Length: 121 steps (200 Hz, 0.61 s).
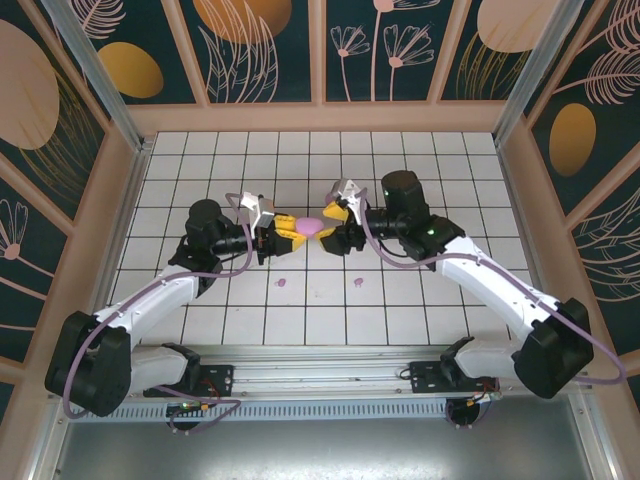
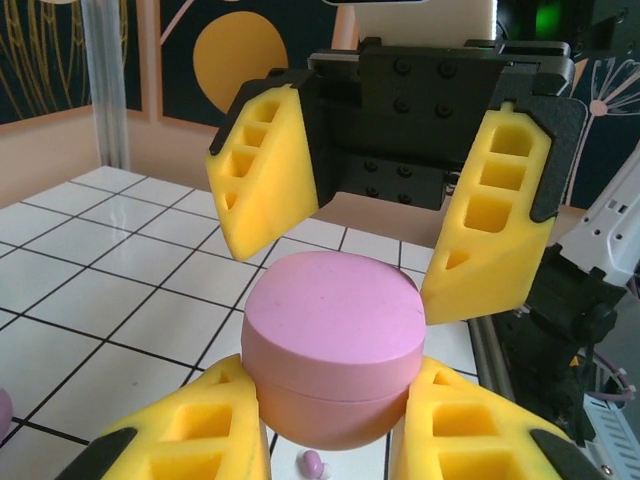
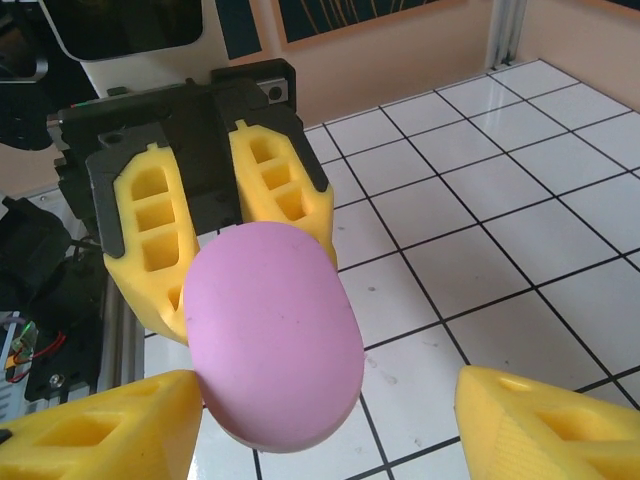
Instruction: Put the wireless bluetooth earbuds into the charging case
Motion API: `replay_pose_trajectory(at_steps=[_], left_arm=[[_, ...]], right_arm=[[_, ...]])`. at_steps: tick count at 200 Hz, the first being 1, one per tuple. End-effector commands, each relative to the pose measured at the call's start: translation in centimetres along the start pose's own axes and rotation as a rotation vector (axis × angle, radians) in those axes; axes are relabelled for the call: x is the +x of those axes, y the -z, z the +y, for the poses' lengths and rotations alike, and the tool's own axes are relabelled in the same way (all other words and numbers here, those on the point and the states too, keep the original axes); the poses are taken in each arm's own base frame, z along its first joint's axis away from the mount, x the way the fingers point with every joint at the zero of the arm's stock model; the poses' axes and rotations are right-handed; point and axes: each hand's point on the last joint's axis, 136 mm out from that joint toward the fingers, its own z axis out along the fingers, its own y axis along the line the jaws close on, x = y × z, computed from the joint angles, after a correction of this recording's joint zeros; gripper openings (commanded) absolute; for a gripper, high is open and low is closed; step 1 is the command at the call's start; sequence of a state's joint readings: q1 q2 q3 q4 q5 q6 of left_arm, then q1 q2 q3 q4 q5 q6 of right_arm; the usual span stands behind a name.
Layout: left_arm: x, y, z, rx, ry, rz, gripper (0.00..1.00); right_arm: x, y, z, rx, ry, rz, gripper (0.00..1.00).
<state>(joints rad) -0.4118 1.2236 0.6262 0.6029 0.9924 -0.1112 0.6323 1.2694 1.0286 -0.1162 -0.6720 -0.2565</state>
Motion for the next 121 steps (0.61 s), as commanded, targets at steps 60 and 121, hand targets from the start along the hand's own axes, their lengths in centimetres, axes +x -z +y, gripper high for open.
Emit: replay_pose_trajectory(at_steps=[60,121], left_arm=[[-0.8,0.4,-0.6,0.011,-0.034,-0.033,0.06],[-1.1,0.7,-0.6,-0.015,-0.043,-0.052,0.06]], right_arm=[[-2.6,-0.4,-2.0,0.090,0.035,-0.021,0.67],[-2.1,-0.1,-5.5,0.229,-0.070,-0.011,0.66]])
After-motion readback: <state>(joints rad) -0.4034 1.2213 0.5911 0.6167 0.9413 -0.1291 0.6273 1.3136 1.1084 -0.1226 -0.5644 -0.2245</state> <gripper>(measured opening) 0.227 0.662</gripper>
